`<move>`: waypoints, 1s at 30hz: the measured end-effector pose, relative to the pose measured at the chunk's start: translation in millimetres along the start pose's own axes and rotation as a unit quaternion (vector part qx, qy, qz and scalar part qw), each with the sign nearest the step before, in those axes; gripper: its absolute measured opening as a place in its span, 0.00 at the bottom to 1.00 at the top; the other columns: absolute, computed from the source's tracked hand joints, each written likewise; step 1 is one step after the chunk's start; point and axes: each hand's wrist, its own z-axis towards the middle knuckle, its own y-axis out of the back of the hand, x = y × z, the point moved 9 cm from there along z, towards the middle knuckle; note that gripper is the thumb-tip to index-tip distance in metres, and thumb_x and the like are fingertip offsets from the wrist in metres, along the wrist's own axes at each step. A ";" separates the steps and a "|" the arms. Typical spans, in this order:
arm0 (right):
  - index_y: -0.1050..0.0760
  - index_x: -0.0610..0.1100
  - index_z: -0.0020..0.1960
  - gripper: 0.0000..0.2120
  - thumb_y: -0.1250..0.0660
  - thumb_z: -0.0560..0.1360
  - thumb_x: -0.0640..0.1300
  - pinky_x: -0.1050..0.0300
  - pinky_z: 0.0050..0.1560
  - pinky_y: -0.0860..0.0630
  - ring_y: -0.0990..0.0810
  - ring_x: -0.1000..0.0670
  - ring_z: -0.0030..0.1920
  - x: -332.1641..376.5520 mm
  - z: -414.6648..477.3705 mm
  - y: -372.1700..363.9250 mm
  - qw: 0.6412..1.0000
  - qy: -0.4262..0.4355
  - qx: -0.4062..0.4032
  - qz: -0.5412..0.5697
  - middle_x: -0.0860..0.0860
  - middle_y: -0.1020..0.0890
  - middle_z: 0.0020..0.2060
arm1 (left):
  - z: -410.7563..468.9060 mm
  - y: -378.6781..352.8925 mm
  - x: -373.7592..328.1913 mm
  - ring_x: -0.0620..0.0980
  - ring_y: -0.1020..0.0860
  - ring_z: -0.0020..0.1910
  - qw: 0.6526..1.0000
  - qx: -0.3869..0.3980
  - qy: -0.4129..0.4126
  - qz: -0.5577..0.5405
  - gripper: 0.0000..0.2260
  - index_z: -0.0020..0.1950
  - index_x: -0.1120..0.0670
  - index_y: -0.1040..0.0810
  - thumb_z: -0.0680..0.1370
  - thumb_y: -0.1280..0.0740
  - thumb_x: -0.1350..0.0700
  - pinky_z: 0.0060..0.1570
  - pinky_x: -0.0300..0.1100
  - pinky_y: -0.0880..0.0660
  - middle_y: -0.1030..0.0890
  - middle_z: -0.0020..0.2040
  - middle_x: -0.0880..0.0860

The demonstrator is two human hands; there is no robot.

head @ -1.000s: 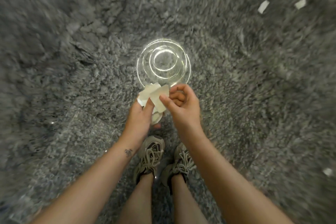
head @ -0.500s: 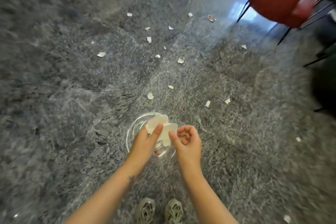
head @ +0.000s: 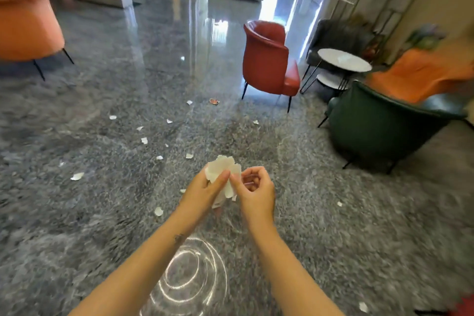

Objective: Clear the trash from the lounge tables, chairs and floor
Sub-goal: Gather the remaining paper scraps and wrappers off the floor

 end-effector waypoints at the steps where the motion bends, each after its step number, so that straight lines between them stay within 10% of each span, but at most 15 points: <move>1: 0.30 0.45 0.38 0.11 0.27 0.70 0.38 0.62 0.35 0.27 0.26 0.57 0.31 8.2 3.7 11.1 1.000 0.009 -0.003 0.001 0.51 0.24 0.32 | 2.4 -11.9 -10.2 0.45 0.23 0.27 1.000 0.011 -0.008 0.003 0.19 0.55 0.56 0.22 0.71 0.36 0.44 0.22 0.38 0.28 0.19 0.33 0.50; 17: 0.30 0.46 0.36 0.12 0.27 0.70 0.46 0.58 0.35 0.25 0.22 0.51 0.34 70.3 66.0 307.6 0.990 0.081 -0.110 -0.032 0.50 0.21 0.32 | 28.1 -317.7 -97.4 0.44 0.20 0.32 0.991 0.111 -0.058 0.048 0.06 0.50 0.50 0.22 0.78 0.38 0.52 0.25 0.37 0.27 0.17 0.39 0.51; 30: 0.24 0.45 0.36 0.07 0.30 0.72 0.38 0.57 0.36 0.26 0.23 0.53 0.33 -17.9 91.4 517.7 0.983 0.030 -0.181 0.016 0.52 0.21 0.31 | 53.3 -527.4 -37.0 0.46 0.20 0.35 0.975 0.206 -0.019 0.082 0.13 0.52 0.50 0.23 0.74 0.38 0.45 0.26 0.38 0.26 0.19 0.43 0.55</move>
